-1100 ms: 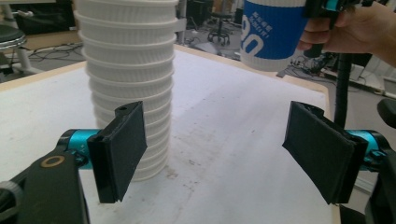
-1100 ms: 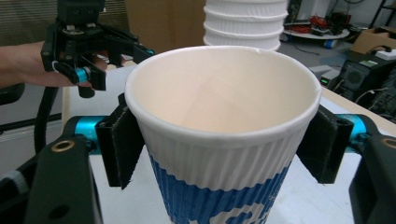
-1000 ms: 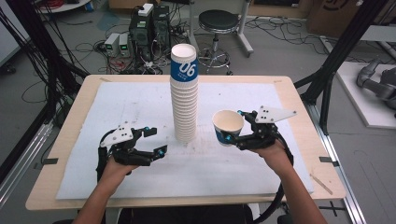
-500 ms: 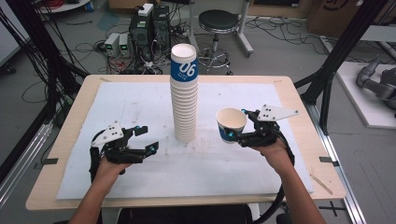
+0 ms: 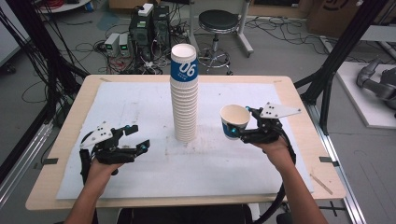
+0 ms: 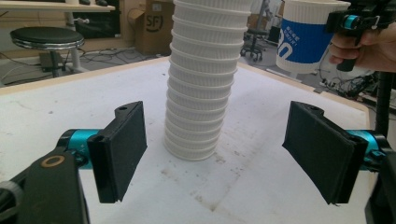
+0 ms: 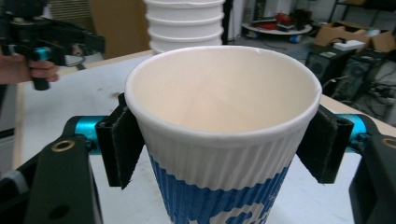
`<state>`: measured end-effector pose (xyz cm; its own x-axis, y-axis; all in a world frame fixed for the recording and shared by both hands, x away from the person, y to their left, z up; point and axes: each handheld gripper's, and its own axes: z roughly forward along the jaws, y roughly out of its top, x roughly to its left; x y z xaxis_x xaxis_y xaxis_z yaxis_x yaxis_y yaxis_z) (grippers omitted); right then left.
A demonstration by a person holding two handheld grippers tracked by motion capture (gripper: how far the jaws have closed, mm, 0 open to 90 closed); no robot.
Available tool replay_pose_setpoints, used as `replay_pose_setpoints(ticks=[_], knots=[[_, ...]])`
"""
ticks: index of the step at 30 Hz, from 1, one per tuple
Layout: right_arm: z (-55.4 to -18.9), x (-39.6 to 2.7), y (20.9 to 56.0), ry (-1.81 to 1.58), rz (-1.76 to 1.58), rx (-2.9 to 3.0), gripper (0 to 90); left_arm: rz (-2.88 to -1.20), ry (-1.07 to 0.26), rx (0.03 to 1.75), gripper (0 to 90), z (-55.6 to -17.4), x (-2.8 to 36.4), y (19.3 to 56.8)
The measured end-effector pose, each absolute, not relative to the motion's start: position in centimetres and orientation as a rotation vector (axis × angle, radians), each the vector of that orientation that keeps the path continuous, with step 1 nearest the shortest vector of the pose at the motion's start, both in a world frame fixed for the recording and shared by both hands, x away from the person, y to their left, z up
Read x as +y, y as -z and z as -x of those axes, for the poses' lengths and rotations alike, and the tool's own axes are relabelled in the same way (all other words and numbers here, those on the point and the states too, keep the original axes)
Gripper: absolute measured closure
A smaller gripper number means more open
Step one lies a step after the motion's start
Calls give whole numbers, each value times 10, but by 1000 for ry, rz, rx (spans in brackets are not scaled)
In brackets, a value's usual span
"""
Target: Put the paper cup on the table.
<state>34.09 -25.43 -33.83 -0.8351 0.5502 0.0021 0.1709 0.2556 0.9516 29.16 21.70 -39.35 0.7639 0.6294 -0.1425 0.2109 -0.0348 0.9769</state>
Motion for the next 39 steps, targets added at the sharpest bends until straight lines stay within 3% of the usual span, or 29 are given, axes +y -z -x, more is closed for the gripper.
replay_pose_setpoints(ticks=[12, 23, 29, 39], knots=[[-370, -267, 354, -1473, -824, 2100, 255, -1594, -382, 707, 209, -295, 227, 396], [-392, -277, 397, -1397, -1022, 2082, 256, -1601, -389, 741, 209, -299, 234, 404], [-397, -284, 419, -1392, -1119, 2065, 256, -1606, -387, 750, 209, -303, 233, 404], [-395, -287, 427, -1359, -1114, 2094, 222, -1616, -389, 766, 209, -303, 229, 410]])
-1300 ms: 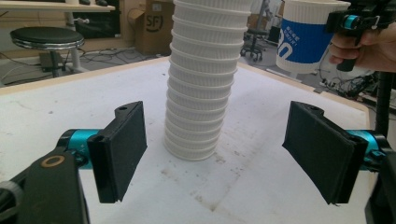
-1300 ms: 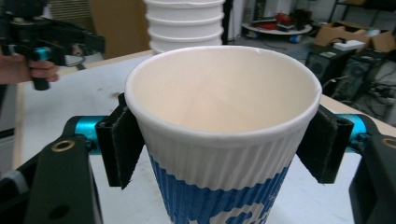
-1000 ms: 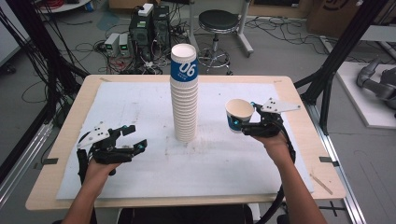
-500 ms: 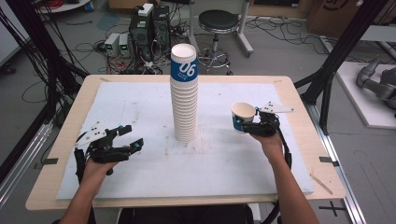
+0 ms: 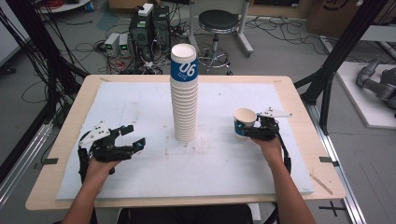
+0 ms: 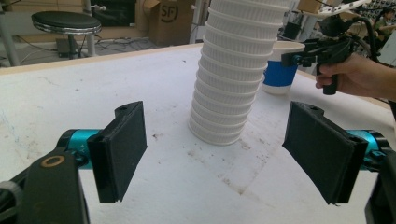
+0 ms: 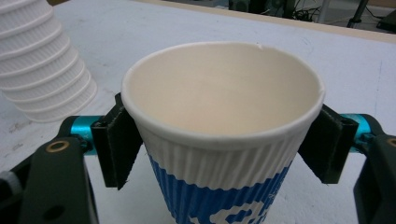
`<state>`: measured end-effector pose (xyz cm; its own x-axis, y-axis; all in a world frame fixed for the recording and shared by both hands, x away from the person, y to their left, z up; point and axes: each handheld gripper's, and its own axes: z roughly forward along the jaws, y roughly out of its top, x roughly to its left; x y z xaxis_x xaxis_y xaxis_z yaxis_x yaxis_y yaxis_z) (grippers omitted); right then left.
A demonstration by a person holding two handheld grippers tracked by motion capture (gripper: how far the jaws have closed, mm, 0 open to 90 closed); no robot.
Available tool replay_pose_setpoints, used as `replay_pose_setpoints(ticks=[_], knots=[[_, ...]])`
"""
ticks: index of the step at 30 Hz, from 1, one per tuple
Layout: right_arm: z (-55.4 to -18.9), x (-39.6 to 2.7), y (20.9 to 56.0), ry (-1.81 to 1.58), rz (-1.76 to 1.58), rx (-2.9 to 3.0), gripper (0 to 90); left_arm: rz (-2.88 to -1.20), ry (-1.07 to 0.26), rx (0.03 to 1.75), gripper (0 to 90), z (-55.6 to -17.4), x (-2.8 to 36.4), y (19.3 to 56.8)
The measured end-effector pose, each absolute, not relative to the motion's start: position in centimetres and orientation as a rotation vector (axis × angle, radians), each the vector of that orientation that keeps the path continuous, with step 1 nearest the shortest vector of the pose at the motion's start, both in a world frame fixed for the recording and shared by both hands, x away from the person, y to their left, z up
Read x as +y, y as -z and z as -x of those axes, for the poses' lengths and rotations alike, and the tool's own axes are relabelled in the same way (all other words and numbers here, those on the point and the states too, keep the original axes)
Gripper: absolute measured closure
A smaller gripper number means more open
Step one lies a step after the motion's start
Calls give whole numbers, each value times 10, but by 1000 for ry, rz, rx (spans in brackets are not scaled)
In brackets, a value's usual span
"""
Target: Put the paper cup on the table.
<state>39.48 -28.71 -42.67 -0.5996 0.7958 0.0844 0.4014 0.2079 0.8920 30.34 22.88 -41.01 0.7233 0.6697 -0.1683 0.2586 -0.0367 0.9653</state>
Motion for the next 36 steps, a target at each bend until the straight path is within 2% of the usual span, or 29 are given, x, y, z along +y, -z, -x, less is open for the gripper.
replay_pose_setpoints(ticks=[23, 36], knots=[[-374, -301, 436, -1234, -1142, 2234, 193, -1620, -375, 783, 209, -306, 224, 422], [-338, -333, 421, -1281, -1107, 2115, 192, -1589, -391, 775, 209, -317, 227, 418]])
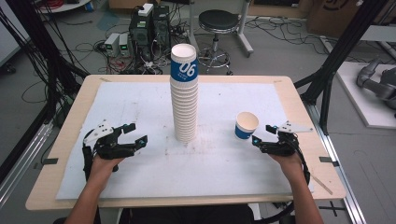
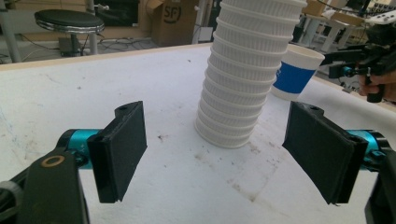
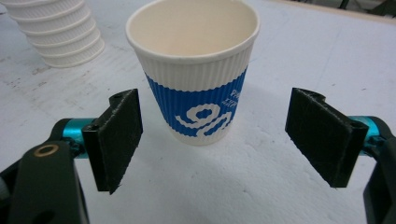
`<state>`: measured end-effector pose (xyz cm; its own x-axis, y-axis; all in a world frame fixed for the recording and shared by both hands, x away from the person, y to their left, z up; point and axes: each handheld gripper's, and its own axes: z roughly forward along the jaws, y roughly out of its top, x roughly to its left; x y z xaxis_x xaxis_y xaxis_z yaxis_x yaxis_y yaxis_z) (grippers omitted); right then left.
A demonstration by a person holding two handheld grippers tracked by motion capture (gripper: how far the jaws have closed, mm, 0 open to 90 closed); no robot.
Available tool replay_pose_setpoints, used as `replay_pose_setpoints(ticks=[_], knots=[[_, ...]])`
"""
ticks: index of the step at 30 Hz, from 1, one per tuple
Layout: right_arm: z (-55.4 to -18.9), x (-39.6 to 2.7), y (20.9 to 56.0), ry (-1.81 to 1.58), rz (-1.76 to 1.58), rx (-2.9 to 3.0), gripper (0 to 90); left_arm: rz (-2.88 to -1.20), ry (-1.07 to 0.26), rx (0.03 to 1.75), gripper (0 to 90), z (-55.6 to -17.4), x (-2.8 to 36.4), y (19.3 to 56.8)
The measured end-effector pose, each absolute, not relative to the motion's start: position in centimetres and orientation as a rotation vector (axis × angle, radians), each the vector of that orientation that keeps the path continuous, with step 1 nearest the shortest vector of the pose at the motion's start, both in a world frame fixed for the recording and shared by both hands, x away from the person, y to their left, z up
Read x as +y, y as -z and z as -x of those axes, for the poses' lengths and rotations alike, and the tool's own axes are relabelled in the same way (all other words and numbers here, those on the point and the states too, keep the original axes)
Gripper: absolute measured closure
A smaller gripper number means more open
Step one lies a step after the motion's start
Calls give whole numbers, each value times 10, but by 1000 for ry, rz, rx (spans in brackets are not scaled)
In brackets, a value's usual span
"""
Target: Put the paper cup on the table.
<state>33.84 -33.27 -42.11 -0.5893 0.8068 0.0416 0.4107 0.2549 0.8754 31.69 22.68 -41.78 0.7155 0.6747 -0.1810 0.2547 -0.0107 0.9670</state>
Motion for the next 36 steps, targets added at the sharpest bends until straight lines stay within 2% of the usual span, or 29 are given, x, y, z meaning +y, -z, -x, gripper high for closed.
replay_pose_setpoints(ticks=[13, 36], knots=[[-303, -342, 401, -1350, -1047, 2010, 193, -1563, -429, 751, 209, -316, 230, 417], [-293, -340, 401, -1345, -1058, 1987, 195, -1561, -437, 738, 209, -312, 229, 416]])
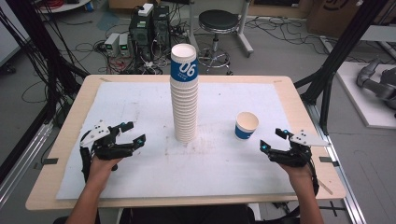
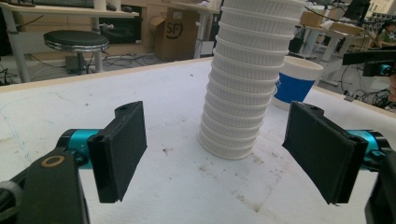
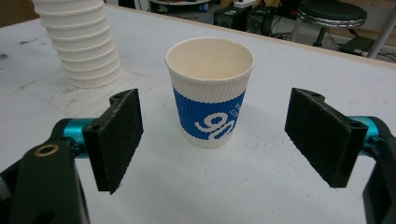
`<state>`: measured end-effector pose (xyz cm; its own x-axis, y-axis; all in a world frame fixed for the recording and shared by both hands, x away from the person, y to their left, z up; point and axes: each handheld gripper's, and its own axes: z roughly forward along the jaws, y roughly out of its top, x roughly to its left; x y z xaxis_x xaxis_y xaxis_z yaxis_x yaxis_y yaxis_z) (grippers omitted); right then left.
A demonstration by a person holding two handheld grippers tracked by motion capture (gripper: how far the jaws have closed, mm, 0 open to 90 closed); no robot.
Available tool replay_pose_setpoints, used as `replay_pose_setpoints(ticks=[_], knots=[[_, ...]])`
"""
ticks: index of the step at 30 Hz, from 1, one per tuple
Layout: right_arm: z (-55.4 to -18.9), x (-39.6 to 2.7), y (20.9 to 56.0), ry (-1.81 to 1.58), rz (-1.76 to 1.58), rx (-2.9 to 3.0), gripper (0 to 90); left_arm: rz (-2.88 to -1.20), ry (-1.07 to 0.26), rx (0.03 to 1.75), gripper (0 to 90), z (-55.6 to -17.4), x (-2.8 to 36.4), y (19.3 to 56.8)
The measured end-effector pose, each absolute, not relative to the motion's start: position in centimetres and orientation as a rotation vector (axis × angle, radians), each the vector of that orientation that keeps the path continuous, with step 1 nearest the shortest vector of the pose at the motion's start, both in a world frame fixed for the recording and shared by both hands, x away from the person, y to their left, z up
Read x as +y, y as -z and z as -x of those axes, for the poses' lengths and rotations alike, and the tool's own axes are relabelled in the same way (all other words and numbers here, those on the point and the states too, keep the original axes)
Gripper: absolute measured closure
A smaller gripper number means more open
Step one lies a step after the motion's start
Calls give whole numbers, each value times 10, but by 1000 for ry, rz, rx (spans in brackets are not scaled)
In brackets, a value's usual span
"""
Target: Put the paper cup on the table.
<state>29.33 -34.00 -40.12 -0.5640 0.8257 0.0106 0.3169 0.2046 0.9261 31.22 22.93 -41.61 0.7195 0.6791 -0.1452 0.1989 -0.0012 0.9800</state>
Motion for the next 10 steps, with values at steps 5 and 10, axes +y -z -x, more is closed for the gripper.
replay_pose_setpoints(ticks=[5, 10], knots=[[-293, -341, 402, -1343, -1063, 1979, 195, -1565, -431, 737, 209, -312, 228, 417], [-293, -342, 403, -1337, -1064, 1980, 195, -1570, -425, 738, 209, -313, 226, 417]])
